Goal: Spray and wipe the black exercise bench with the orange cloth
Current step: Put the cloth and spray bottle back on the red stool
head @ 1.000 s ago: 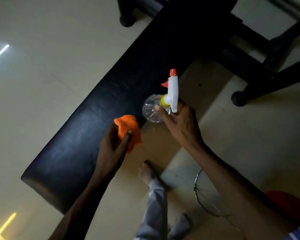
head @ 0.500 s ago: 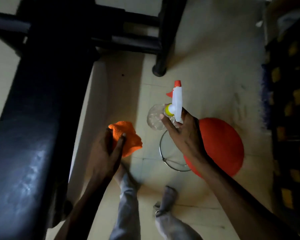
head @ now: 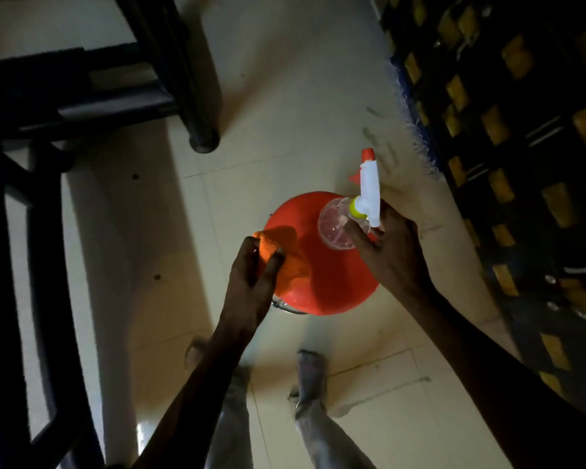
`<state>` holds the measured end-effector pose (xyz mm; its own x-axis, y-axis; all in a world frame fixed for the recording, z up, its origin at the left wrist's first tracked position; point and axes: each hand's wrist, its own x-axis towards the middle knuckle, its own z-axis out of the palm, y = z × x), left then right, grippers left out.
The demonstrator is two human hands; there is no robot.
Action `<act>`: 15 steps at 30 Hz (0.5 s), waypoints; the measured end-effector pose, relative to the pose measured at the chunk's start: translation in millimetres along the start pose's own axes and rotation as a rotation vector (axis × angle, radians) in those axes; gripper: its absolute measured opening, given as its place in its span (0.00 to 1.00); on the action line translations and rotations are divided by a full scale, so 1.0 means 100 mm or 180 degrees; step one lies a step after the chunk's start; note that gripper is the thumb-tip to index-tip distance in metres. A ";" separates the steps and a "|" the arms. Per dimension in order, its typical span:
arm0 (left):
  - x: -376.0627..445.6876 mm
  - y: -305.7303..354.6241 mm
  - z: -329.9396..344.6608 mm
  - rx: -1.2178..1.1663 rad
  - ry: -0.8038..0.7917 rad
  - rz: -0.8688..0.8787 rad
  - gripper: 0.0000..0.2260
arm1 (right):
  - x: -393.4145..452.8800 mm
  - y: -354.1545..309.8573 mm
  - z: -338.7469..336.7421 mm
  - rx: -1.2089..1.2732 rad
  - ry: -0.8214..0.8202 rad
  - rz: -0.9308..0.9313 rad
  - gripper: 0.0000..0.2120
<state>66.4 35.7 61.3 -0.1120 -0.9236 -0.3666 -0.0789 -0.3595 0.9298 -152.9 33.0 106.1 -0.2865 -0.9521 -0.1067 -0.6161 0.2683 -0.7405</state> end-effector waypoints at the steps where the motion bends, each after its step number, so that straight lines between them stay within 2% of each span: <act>1: 0.04 0.00 0.10 -0.0060 -0.0089 -0.0036 0.02 | 0.02 0.09 -0.06 0.0009 0.0035 0.0006 0.19; 5: 0.19 -0.25 0.34 -0.0131 -0.0032 -0.0230 0.06 | 0.07 0.44 -0.14 0.0029 0.0151 -0.0016 0.19; 10: 0.24 -0.81 0.31 0.0601 0.0477 -0.0886 0.14 | 0.07 0.68 0.05 -0.0075 -0.0085 0.0096 0.19; 15: 0.23 -0.93 0.18 0.1191 0.0591 -0.0845 0.14 | 0.05 0.70 0.14 -0.0113 -0.0051 0.0111 0.19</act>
<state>53.1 50.3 -34.7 0.1359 -0.8269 -0.5456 -0.4348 -0.5446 0.7172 -187.0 45.5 44.1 -0.2965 -0.9443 -0.1427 -0.6317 0.3060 -0.7122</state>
